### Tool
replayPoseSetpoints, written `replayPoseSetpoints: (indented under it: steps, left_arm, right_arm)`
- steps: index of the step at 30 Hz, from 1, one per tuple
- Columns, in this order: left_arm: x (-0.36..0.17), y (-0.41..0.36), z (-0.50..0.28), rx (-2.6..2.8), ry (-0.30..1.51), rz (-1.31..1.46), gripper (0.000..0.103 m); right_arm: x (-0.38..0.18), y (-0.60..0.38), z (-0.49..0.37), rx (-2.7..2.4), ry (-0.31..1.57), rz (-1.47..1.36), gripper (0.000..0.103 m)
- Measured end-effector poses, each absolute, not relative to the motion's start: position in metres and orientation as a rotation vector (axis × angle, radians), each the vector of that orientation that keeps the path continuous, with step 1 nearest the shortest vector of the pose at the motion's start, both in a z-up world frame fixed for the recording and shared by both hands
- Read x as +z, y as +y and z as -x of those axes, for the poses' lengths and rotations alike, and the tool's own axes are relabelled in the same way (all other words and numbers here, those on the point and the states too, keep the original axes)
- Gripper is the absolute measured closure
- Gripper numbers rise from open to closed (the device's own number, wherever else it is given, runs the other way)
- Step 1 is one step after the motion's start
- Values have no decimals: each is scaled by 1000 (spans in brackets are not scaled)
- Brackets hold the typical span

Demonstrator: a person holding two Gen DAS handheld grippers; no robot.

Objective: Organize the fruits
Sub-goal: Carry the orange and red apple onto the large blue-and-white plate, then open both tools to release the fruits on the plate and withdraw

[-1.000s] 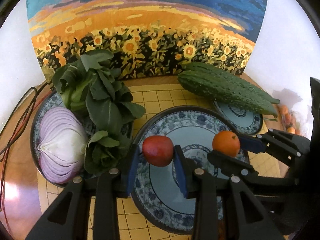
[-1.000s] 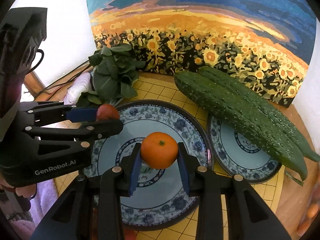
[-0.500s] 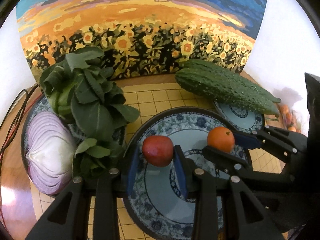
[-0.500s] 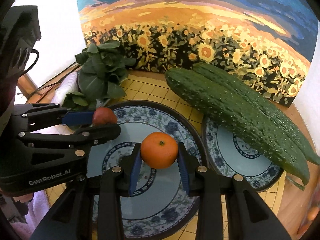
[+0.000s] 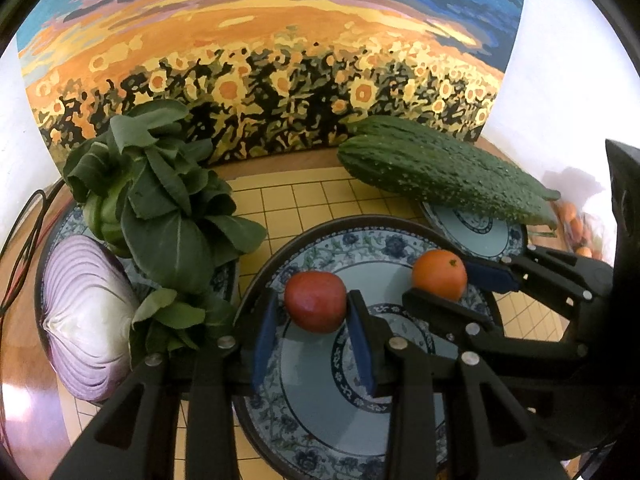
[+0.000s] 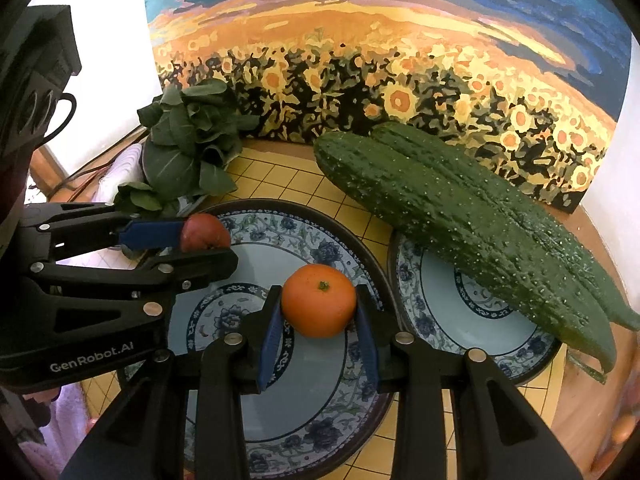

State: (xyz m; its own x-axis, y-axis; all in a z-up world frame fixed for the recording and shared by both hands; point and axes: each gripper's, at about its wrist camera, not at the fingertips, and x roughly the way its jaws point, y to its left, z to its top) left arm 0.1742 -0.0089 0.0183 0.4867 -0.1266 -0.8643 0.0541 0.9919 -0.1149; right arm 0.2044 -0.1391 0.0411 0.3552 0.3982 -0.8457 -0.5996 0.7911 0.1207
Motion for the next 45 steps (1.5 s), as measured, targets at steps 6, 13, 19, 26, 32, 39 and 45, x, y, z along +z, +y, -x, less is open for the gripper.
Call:
replayPoseSetpoints:
  steps: [6,13,19,26,32,39,45]
  left_arm:
    - [19,-8,-176,-105,1068,74,67]
    - [24,-6,-173,-88,1063,60,61]
    - [29,-2,-166,-84,1060,74,54]
    - [38,0,-154,-89,1052,82,53]
    - [47,-3,-145,-97,1042,81,53]
    - [55,-6,-128,-108,1041,88,52]
    - [60,-8,-111,-107,1042,80,52]
  right_arm:
    - [41,-139,-204,651,1025,218,67]
    - [42,-139,-200,629,1018,217,59]
    - [50,-146,-195,626,999,194,52]
    - [61,-149,-184,629,976,191,50]
    - [70,-153,-173,630,968,187,50]
    - [81,-162,-157,630,961,207,50]
    - [87,-168,-138,621,963,211,50]
